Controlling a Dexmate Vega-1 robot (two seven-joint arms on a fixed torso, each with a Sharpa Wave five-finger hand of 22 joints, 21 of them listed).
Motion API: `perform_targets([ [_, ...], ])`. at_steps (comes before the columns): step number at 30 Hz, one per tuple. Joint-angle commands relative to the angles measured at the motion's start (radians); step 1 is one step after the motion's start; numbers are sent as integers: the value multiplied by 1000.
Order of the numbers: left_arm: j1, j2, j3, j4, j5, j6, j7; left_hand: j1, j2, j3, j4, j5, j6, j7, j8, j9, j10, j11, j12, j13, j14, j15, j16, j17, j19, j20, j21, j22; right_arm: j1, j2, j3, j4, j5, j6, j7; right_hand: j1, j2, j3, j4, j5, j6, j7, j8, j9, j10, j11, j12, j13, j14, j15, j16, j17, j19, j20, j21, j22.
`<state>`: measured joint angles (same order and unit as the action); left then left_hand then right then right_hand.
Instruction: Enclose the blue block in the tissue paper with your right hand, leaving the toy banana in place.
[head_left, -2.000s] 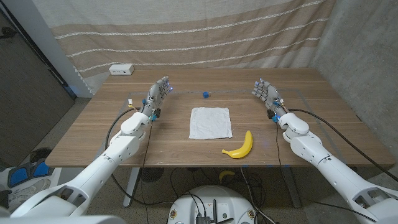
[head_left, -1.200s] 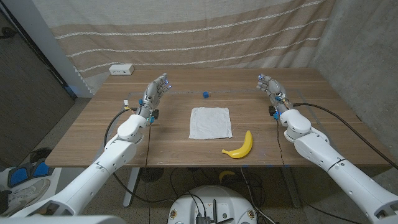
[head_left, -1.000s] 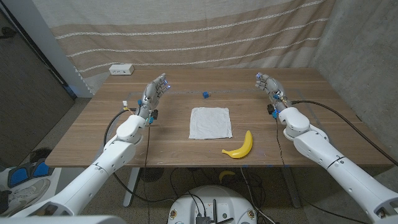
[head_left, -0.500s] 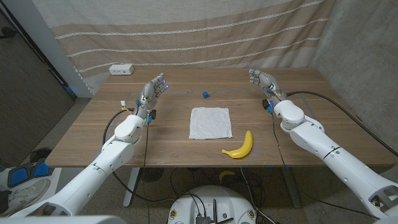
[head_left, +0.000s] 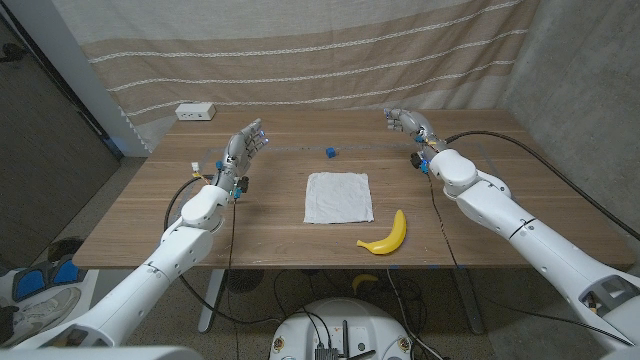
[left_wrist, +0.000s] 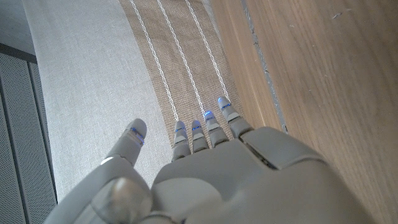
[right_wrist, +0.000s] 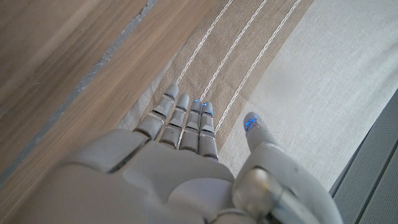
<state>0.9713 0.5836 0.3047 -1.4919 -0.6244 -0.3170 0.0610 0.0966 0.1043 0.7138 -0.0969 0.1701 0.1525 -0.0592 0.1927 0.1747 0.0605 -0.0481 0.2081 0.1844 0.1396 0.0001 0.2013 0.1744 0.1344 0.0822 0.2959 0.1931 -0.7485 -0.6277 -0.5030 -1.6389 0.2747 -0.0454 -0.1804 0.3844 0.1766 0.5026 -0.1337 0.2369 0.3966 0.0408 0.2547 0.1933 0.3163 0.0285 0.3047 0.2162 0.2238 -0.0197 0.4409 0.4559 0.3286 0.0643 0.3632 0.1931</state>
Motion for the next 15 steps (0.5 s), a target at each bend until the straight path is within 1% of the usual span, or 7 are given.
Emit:
perform_targets([
  [1, 3, 3, -8, 9, -11, -7, -9, -9, 40, 8, 2, 5, 13, 0, 3, 6, 7, -3, 2, 1, 8, -3, 0, 6, 3, 4, 6, 3, 78, 22, -63, 30, -62, -43, 40, 12, 3, 8, 1, 7, 14, 3, 0, 2, 12, 0, 2, 5, 6, 1, 6, 3, 5, -3, 11, 3],
  [15, 4, 8, -11, 15, -16, -9, -18, -10, 39, 10, 0, 5, 15, 0, 2, 6, 6, -2, 0, 1, 9, -2, -2, 6, 2, 4, 5, 3, 132, 44, -113, 56, -117, -78, 69, 18, 2, 10, 1, 10, 27, 3, 0, 3, 15, -2, -1, 7, 4, -4, 7, 6, 3, -4, 12, 3],
])
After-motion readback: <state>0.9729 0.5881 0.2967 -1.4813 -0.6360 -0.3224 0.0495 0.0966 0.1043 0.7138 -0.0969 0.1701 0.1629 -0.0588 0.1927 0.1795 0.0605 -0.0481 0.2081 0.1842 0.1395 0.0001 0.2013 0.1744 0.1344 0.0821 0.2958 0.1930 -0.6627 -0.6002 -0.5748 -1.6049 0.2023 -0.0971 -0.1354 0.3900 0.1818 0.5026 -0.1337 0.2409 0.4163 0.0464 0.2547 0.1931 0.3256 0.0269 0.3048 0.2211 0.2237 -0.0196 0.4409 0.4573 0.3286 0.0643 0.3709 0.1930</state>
